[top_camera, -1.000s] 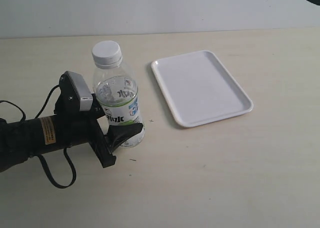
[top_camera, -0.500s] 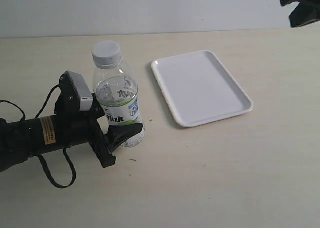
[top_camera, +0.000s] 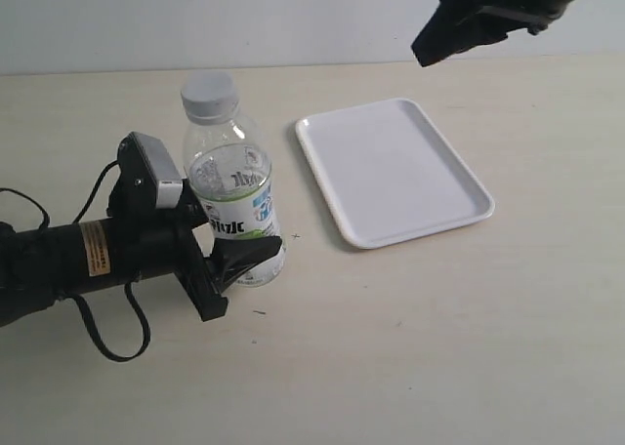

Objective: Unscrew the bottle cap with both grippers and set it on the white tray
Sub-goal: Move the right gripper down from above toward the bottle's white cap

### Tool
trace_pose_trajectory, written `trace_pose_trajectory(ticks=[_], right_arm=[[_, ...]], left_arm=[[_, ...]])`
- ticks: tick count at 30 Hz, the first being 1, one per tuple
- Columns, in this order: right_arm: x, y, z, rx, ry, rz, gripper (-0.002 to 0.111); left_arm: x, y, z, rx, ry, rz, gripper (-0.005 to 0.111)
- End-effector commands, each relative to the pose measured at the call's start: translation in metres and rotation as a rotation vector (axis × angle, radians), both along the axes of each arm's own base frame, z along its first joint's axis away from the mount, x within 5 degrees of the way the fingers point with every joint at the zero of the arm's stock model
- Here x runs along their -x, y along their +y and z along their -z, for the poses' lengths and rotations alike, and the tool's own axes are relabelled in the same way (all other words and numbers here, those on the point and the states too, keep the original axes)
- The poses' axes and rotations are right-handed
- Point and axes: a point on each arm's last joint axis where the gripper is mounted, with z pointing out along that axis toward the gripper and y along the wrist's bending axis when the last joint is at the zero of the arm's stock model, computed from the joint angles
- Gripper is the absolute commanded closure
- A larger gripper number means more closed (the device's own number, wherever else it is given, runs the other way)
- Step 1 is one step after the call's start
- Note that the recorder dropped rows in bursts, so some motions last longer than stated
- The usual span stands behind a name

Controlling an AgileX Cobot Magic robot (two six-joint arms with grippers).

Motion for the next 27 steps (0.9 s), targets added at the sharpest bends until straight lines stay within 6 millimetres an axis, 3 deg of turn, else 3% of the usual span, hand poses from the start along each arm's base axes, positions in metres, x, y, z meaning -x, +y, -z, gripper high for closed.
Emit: trace_pose_trajectory(ticks=[1, 5, 11, 17, 27], right_arm=[[-0.006, 0.020, -0.010, 0.090, -0.070, -0.087, 0.053], [-0.014, 0.034, -0.008, 0.187, -0.115, -0.124, 0.053], [-0.025, 0.058, 0.010, 0.190, -0.134, -0.164, 0.053], [-0.029, 0.066, 0.013, 0.185, -0.175, -0.177, 0.052], [-0.027, 0.078, -0.025, 0.043, -0.045, -0.186, 0.046]], left_arm=[[-0.009, -0.003, -0.015, -0.018, 0.024, -0.010, 0.107], [-0.013, -0.001, -0.016, -0.079, 0.045, -0.031, 0.107], [-0.011, -0.002, -0.013, -0.115, 0.052, -0.001, 0.107], [-0.011, -0.002, -0.013, -0.115, 0.052, -0.001, 0.107], [-0.017, -0.003, -0.013, -0.151, 0.069, -0.004, 0.107]])
